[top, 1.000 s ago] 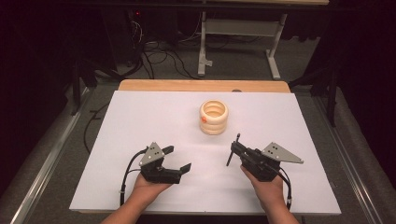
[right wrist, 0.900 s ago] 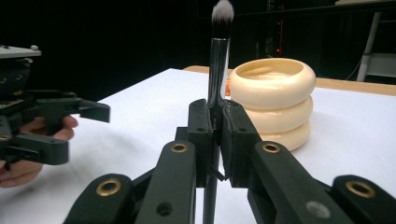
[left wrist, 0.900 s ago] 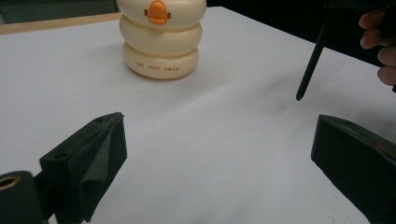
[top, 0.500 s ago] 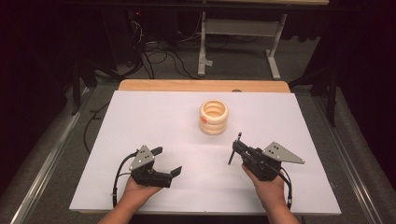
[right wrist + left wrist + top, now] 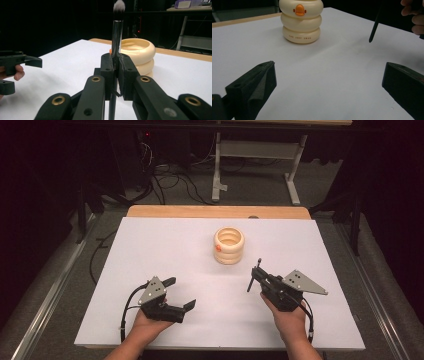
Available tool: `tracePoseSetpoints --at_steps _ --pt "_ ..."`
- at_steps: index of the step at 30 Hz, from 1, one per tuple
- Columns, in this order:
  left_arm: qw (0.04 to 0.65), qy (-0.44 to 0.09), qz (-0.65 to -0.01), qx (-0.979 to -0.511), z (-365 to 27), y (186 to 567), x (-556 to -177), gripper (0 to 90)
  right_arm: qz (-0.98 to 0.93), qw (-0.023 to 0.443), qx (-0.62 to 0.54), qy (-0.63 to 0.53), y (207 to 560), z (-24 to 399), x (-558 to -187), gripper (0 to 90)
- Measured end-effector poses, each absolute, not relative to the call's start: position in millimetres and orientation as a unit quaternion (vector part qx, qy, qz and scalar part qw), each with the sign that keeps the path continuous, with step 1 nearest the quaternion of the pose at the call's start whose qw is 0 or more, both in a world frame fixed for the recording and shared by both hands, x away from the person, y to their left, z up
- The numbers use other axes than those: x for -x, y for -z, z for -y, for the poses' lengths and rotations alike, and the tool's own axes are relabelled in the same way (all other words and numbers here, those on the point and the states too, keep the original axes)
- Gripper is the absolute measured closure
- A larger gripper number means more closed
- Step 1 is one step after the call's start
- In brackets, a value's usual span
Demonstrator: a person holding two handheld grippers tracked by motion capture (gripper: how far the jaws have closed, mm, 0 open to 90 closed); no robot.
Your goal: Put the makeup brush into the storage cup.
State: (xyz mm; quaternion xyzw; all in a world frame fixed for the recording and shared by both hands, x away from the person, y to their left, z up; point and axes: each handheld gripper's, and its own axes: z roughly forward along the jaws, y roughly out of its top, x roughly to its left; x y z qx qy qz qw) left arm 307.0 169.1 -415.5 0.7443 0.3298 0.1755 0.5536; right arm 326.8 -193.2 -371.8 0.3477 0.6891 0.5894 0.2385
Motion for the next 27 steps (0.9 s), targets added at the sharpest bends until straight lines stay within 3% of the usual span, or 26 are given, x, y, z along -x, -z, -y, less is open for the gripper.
tracePoseSetpoints --at_steps 27 --pt "0.567 -0.158 -0.302 -0.75 -158.5 409.5 -315.3 0.3 -0.685 0.287 -0.355 -0.568 327.3 177.0 -343.6 85.7"
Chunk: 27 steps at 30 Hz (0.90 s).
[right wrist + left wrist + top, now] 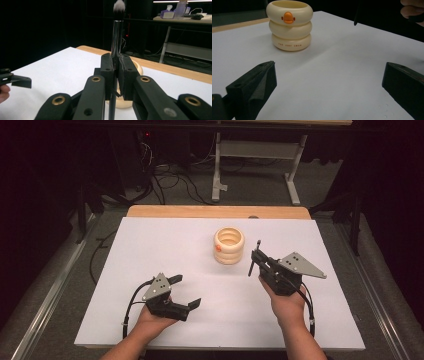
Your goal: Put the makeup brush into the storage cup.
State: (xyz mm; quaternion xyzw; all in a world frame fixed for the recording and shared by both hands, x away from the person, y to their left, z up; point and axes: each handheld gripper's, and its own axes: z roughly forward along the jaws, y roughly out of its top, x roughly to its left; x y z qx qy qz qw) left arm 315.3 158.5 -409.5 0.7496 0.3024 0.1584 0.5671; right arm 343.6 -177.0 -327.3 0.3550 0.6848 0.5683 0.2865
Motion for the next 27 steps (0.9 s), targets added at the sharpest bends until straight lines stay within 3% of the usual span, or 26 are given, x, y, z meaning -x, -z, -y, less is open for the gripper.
tracePoseSetpoints --at_steps 27 --pt "0.573 -0.157 -0.298 -0.747 -160.5 406.4 -313.8 0.3 -0.681 0.3 -0.361 -0.563 321.0 162.5 -375.1 85.8"
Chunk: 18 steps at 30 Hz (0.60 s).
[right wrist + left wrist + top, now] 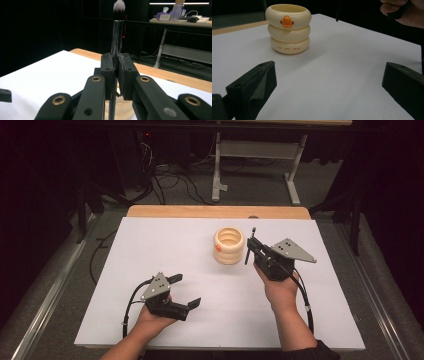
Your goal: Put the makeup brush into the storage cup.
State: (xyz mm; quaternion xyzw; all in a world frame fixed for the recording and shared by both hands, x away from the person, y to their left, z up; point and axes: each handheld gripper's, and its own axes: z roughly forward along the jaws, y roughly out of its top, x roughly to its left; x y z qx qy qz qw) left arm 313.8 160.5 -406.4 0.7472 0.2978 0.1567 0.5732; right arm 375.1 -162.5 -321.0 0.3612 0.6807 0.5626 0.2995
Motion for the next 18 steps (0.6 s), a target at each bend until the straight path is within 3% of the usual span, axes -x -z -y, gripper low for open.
tracePoseSetpoints --at_steps 18 --pt "0.568 -0.166 -0.307 -0.745 -165.3 407.5 -311.9 0.3 -0.68 0.296 -0.356 -0.569 319.4 150.2 -394.7 85.8"
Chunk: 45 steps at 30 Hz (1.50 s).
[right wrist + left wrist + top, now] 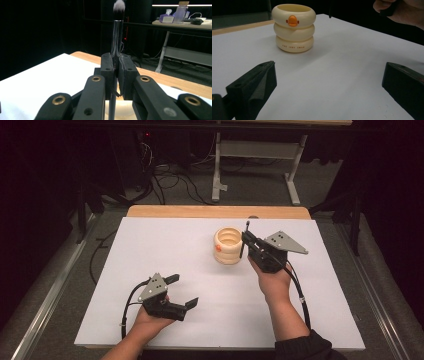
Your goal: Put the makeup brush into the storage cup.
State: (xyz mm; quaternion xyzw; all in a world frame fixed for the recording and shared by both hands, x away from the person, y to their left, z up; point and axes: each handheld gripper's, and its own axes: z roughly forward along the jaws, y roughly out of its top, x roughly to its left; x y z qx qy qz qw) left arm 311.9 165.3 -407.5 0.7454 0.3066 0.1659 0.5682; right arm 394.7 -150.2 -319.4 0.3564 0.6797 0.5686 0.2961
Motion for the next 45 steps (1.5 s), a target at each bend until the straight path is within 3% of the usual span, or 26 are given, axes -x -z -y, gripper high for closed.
tracePoseSetpoints --at_steps 45 --pt "0.581 -0.161 -0.298 -0.74 -171.9 406.5 -305.5 0.3 -0.672 0.305 -0.366 -0.567 304.8 129.0 -443.5 85.8"
